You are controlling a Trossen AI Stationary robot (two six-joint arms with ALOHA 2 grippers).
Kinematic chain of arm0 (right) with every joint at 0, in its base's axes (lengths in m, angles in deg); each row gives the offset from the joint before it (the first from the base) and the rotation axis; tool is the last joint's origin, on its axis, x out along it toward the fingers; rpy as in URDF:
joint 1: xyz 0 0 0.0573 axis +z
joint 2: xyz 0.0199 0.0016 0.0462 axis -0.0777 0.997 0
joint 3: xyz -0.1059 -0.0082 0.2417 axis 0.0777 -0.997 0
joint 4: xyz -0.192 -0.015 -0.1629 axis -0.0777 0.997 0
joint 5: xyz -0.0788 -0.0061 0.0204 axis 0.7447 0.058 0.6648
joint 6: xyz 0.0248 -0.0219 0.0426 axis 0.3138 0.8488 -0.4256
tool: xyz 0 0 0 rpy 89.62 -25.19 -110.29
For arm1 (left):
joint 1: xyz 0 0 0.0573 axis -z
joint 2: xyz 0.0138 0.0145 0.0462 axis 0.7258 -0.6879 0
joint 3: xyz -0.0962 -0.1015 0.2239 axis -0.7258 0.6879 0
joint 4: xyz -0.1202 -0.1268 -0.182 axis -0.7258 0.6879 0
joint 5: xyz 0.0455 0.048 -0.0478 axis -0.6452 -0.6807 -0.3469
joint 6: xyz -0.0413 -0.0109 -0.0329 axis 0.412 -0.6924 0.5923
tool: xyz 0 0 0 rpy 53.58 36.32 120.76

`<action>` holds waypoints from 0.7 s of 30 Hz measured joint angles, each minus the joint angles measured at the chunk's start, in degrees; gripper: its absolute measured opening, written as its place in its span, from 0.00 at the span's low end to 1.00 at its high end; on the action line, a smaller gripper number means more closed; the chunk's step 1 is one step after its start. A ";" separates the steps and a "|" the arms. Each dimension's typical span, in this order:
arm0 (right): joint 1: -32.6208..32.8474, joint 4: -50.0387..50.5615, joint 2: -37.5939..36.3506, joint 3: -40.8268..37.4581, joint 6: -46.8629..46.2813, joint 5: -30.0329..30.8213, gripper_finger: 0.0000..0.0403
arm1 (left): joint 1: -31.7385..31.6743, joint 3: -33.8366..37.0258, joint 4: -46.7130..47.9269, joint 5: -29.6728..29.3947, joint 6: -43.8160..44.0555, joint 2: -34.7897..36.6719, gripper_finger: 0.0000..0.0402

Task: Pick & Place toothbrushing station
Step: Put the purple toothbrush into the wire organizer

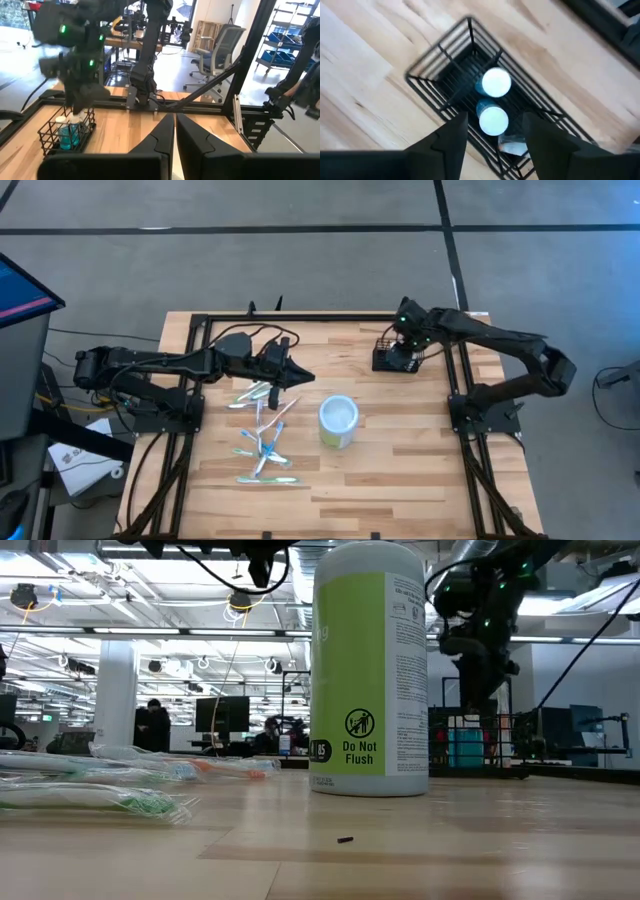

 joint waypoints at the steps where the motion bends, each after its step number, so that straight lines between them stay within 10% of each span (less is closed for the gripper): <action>1: 0.25 -0.17 -1.08 0.02 -0.64 -0.10 0.44 | 0.00 0.00 0.79 -0.02 0.00 -0.01 0.03; 21: 20.72 -5.67 -9.87 0.04 -4.92 -3.65 0.33 | -0.04 0.07 33.46 -11.46 4.77 5.60 0.03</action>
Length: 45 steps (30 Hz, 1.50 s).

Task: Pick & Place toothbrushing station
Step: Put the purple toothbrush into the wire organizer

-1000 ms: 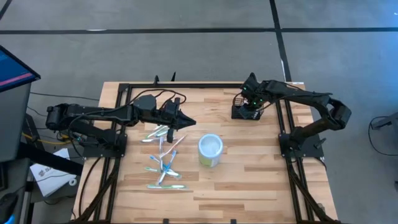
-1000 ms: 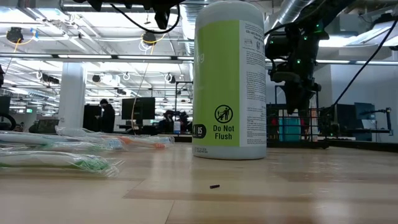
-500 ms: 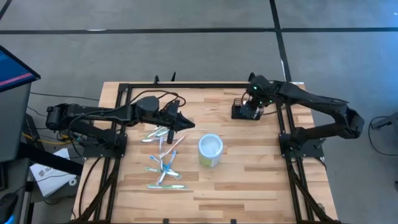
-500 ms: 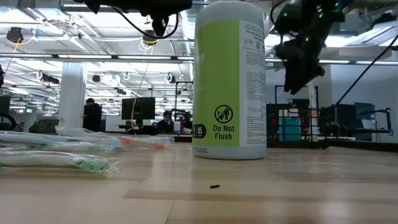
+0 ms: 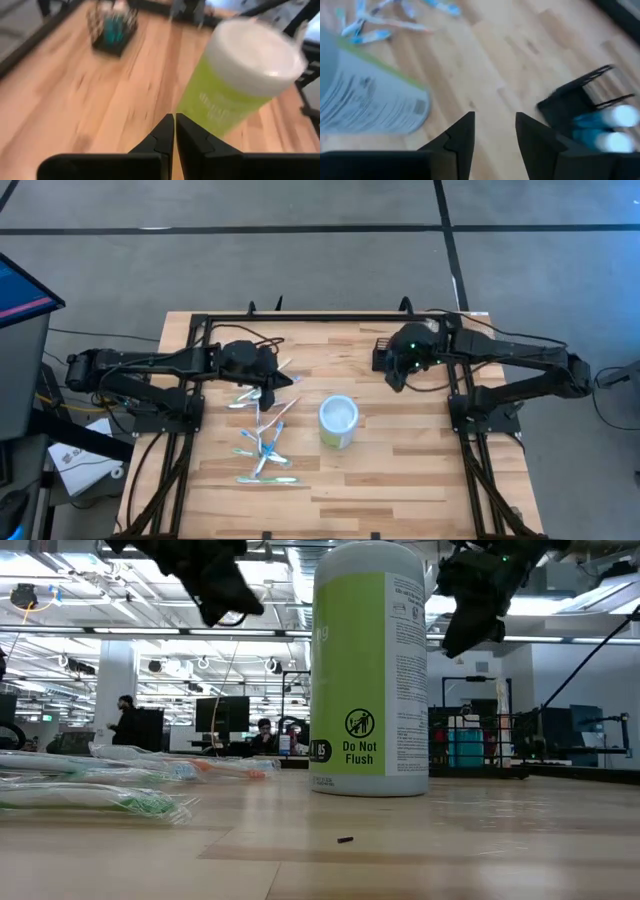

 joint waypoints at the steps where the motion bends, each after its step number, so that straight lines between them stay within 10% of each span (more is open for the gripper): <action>1: 1.12 -0.03 0.50 0.00 -0.40 0.00 0.33 | 0.00 0.00 2.46 -0.77 1.28 0.09 0.03; 20: 13.79 0.88 7.30 -0.04 -4.54 1.38 0.29 | 0.04 10.14 20.49 -6.43 26.86 -0.01 0.15; 45: 18.26 -0.21 7.24 -0.02 -7.10 4.20 0.29 | 2.73 26.25 -5.10 -2.70 36.21 -0.01 0.28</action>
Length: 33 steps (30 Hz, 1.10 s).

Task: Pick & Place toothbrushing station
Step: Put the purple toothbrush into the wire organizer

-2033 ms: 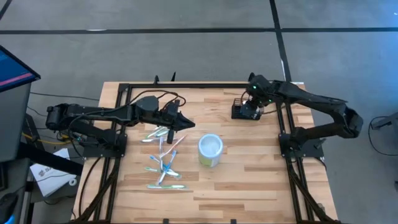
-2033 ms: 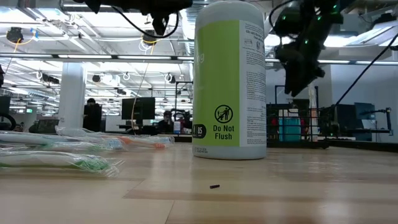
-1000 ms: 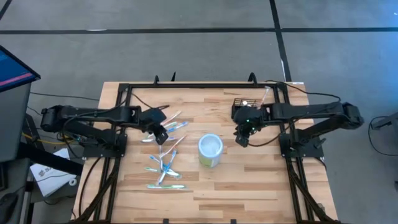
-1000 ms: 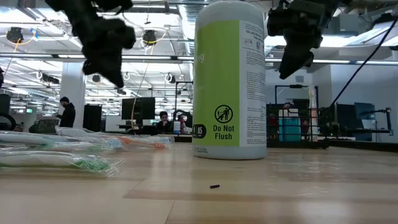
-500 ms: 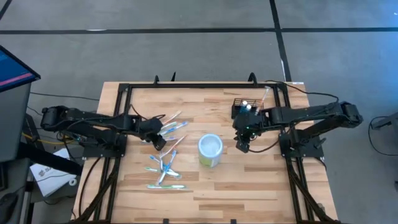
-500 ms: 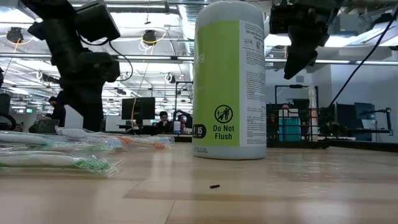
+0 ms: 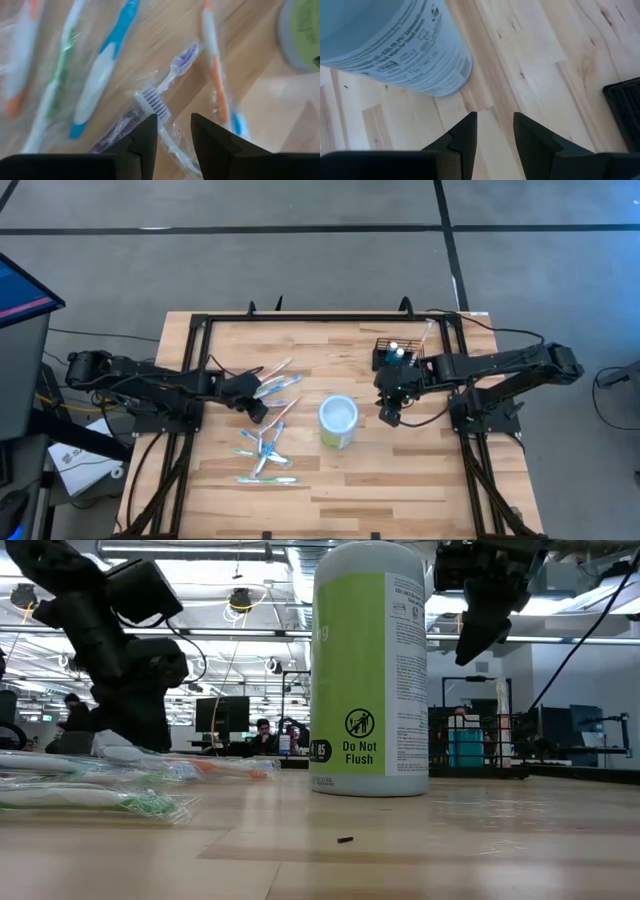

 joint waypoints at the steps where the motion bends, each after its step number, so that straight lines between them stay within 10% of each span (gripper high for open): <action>1: 0.00 0.00 0.00 -0.02 0.00 0.00 0.29 | 0.00 0.19 -0.06 -0.11 0.04 0.00 0.28; 13: 0.02 -0.07 0.00 0.00 0.00 0.00 0.29 | 0.06 3.46 -2.76 -2.14 1.54 -2.02 0.28; 21: 0.02 -1.09 0.00 0.00 0.00 0.00 0.29 | 0.52 3.46 -5.65 -2.15 1.26 -1.92 0.03; 33: -0.48 1.61 0.80 -0.02 -1.90 -0.67 0.29 | 0.52 3.46 -6.60 -2.21 1.09 -1.92 0.00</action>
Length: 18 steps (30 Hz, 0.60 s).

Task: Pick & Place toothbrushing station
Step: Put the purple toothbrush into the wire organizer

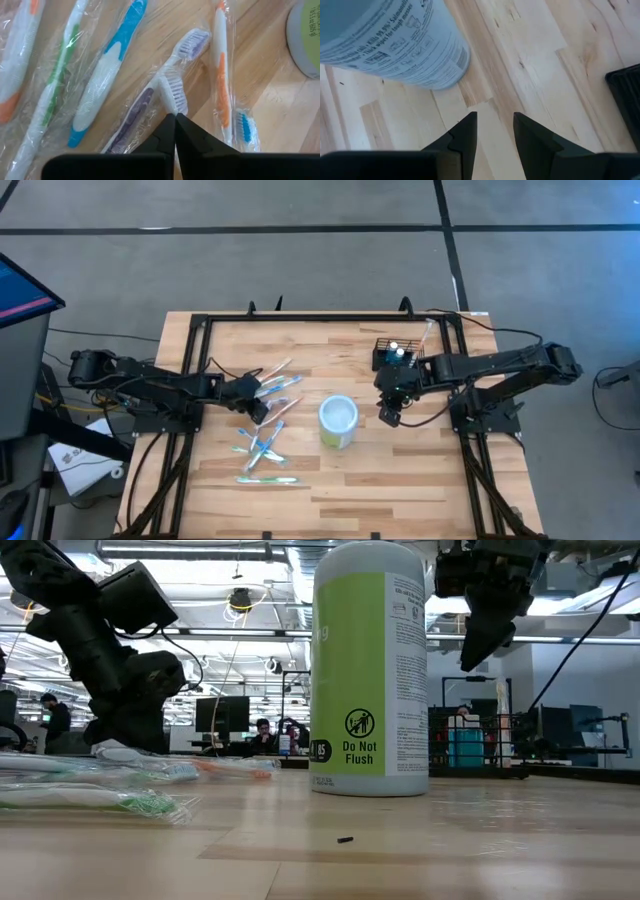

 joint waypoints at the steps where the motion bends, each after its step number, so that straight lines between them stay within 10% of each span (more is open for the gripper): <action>1: 0.00 0.04 -0.06 0.00 -0.02 -0.01 0.29 | 0.00 0.00 -0.13 -0.02 0.00 0.00 0.00; 18: -0.76 -4.50 0.03 0.00 6.04 1.36 0.29 | 0.04 -4.03 -0.82 -0.08 -4.99 0.44 0.00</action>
